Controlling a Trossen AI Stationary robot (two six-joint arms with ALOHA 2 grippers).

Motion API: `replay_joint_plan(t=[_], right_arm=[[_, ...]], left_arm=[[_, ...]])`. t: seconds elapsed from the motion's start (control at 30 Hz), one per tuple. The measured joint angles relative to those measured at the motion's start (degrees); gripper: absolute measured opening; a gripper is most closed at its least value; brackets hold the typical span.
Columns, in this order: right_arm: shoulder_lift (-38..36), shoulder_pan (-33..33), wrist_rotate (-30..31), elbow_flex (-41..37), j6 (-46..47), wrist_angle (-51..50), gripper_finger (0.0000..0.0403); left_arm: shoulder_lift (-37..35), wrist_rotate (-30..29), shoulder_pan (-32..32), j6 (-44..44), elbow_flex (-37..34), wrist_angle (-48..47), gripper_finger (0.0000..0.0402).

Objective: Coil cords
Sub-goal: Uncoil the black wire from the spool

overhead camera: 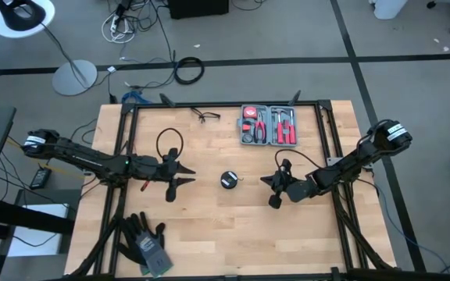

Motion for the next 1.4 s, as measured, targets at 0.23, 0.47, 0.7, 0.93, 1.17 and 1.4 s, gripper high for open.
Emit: replay_joint_plan(t=[0.23, 0.47, 0.7, 0.93, 1.17, 1.4], right_arm=[[0.02, 0.00, -0.02, 0.00, 0.00, -0.01, 0.0011], [0.02, 0.00, -0.04, 0.00, -0.02, 0.00, 0.0009], [0.02, 0.00, -0.04, 0.00, -0.02, 0.00, 0.0011], [0.02, 0.00, -0.04, 0.00, -0.02, 0.00, 0.0007], [0.04, 0.00, -0.04, 0.02, -0.02, 0.00, 0.0007], [0.04, 0.00, -0.04, 0.02, -0.02, 0.00, 0.0006]], left_arm=[[0.00, -0.04, 0.00, 0.00, 0.00, 0.02, 0.0120], [0.00, -0.06, 0.00, -0.02, 0.00, 0.00, 0.0119], [0.00, -0.13, 0.00, 1.51, 0.00, 0.57, 0.0119], [0.00, -0.13, 0.02, 1.77, 0.02, 1.99, 0.0119], [0.00, -0.11, 0.00, 1.85, 0.02, 3.10, 0.0119], [0.00, -0.11, 0.01, 1.88, 0.02, 3.10, 0.0119]])
